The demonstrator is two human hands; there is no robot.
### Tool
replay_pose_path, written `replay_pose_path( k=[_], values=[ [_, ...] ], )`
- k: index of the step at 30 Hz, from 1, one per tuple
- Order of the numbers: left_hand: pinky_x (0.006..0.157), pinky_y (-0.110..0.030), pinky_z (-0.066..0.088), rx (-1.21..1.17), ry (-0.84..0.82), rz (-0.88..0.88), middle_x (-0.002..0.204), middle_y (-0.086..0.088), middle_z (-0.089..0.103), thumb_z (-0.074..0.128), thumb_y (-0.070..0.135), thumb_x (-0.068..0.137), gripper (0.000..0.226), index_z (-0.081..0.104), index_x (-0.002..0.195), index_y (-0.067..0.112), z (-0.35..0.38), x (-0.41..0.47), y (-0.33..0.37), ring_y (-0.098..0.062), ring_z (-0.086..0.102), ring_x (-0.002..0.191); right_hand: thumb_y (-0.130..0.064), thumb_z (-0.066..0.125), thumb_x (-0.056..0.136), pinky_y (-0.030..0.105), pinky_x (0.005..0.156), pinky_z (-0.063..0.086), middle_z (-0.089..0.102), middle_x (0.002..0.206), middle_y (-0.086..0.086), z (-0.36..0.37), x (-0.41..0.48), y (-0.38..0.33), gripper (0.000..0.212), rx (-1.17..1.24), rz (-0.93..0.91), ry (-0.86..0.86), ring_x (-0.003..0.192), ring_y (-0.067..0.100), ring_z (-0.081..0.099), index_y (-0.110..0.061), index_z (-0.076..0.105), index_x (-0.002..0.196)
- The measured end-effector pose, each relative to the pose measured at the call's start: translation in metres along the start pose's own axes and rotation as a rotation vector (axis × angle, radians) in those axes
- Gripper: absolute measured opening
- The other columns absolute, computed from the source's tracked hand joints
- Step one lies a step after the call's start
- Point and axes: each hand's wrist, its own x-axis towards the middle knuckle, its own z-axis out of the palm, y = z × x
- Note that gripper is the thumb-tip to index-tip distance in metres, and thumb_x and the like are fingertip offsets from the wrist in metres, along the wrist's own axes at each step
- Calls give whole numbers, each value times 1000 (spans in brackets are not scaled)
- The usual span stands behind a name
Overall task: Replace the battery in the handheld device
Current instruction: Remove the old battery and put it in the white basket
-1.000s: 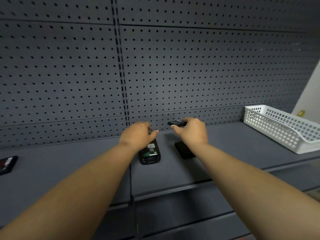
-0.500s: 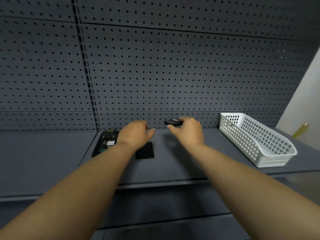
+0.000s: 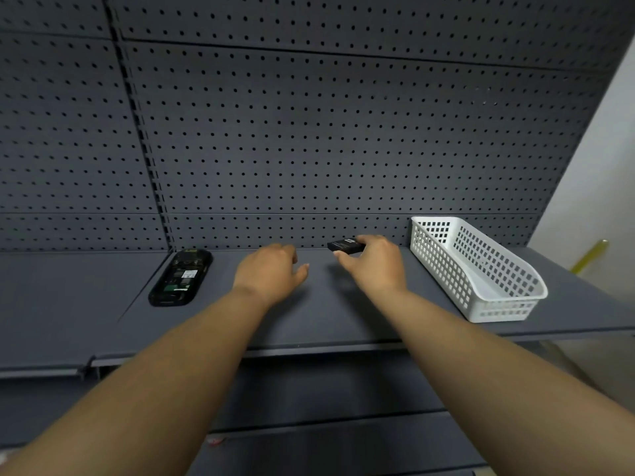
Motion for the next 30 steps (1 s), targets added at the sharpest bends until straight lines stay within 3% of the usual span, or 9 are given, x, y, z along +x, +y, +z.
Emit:
replay_pose_path(
  k=[5, 18, 30],
  values=[
    [78, -34, 46, 4, 4, 23, 118, -8, 61, 43, 45, 93, 41, 56, 115, 13, -1, 0, -4, -25, 57, 106, -33, 68, 82, 29, 86, 48, 64, 117, 13, 1, -4, -1, 40, -5, 21, 22, 108, 26, 60, -6, 67, 111],
    [90, -37, 48, 40, 17, 120, 122, -8, 61, 43, 44, 93, 44, 56, 120, 13, -10, 1, 1, -25, 58, 110, -33, 68, 83, 24, 83, 45, 65, 117, 11, -14, -9, 5, 37, -30, 45, 117, 107, 24, 61, -10, 68, 111],
    [83, -36, 48, 18, 28, 97, 119, -9, 62, 43, 43, 94, 42, 56, 116, 11, 5, 20, 89, -27, 59, 104, -35, 69, 80, 25, 84, 46, 67, 114, 10, -78, 11, 69, 39, -36, 6, 134, 105, 23, 62, -12, 68, 112]
  ],
)
